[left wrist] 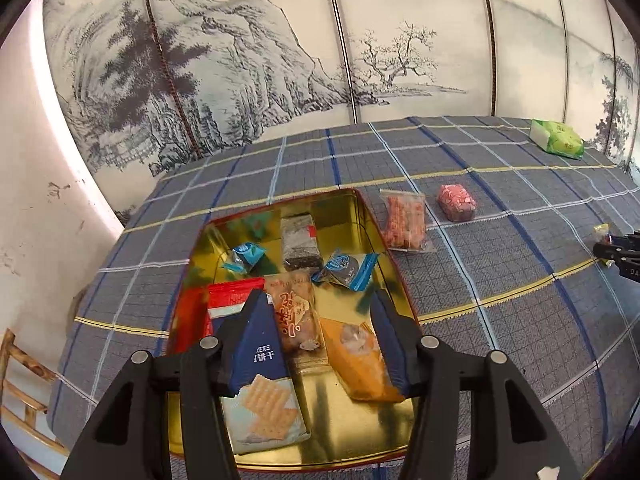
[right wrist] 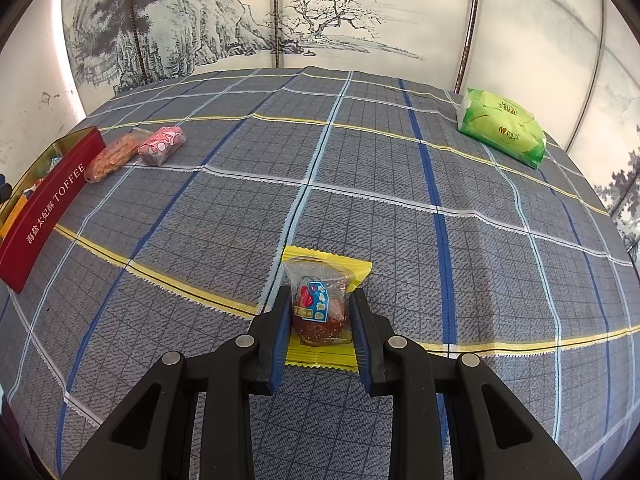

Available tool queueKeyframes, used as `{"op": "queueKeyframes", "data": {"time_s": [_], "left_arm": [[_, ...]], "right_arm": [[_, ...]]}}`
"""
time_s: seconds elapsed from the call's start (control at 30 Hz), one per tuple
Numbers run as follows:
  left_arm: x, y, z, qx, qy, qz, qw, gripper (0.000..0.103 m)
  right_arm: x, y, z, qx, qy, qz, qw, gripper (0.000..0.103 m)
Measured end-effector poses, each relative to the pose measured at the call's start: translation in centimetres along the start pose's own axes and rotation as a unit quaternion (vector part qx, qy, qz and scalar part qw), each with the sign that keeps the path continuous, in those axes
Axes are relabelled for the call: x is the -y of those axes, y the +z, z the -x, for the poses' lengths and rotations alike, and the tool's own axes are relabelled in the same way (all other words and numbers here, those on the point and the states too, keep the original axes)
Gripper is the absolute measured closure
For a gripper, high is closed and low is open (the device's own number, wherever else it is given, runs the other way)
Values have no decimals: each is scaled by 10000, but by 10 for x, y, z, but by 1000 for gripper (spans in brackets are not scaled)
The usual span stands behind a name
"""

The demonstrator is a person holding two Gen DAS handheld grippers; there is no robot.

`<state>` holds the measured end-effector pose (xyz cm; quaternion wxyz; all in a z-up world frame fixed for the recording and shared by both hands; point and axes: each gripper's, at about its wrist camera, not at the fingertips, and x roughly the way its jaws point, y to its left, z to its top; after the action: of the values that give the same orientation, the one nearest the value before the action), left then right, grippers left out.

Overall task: Organize snacks
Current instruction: 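Carry the orange bag into the tin and open the left gripper, then carry the yellow packet over the tin and release it with the right gripper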

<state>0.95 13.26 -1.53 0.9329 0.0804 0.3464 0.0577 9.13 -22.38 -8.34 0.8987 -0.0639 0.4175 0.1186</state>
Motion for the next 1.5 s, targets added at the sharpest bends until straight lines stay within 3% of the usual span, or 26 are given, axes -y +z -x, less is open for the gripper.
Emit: {"op": "queueKeyframes", "data": {"time_s": [0.13, 0.23, 0.47, 0.87, 1.5], "left_arm": [[1, 5, 18, 186, 152, -7, 9997, 46], [2, 9, 34, 381, 414, -47, 9984, 33], [3, 16, 55, 471, 597, -26, 9971, 24], [-3, 22, 73, 406, 535, 106, 9977, 19], [-41, 16, 89, 414, 622, 608, 9954, 17]], "right_arm": [[-3, 0, 0, 9, -65, 36, 10000, 74], [-3, 0, 0, 24, -195, 129, 9997, 74], [6, -2, 2, 22, 28, -199, 9998, 75], [-13, -9, 24, 70, 402, -233, 9989, 75], [-127, 41, 70, 522, 1077, 595, 9910, 75]]}}
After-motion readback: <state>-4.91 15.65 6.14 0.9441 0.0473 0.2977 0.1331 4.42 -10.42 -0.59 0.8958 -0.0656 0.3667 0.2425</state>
